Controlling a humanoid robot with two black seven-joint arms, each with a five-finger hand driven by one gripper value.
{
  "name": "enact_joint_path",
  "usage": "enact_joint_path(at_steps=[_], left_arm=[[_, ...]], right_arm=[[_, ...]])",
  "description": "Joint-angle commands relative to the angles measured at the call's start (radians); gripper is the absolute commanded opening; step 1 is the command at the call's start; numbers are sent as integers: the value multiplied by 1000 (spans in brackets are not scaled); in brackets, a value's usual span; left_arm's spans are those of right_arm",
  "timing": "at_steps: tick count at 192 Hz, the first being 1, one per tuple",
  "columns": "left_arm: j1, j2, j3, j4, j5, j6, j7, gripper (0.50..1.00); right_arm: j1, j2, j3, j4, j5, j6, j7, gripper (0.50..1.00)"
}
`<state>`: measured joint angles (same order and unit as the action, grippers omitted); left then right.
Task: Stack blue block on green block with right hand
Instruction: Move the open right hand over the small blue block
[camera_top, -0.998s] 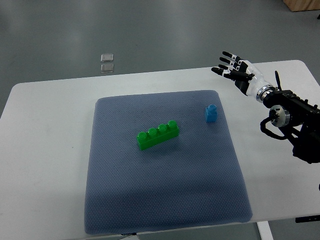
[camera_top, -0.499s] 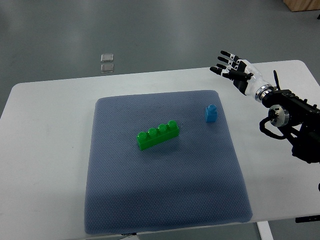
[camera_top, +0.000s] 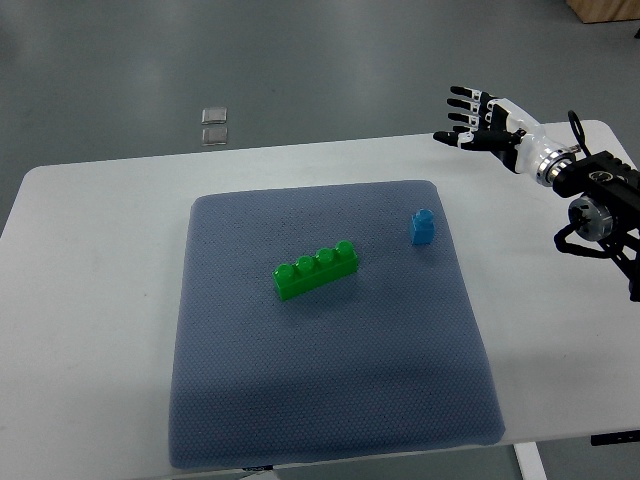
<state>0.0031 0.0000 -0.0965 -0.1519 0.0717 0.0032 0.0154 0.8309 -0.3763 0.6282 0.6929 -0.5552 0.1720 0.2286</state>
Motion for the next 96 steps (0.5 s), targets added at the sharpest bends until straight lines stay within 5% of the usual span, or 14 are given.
enact_joint_path(at_steps=[1,49,96], left_arm=[[0,0,0,0,-1,0,0,1000],[0,0,0,0,-1,0,0,1000],[0,0,0,0,-1,0,0,1000]], right_arm=[[14,-49,-62,50,-61,0,0,911],[106,-148,-297,180,-238,-2,-3,911],[214,-139,-406,182,-339,-3,-12,911]])
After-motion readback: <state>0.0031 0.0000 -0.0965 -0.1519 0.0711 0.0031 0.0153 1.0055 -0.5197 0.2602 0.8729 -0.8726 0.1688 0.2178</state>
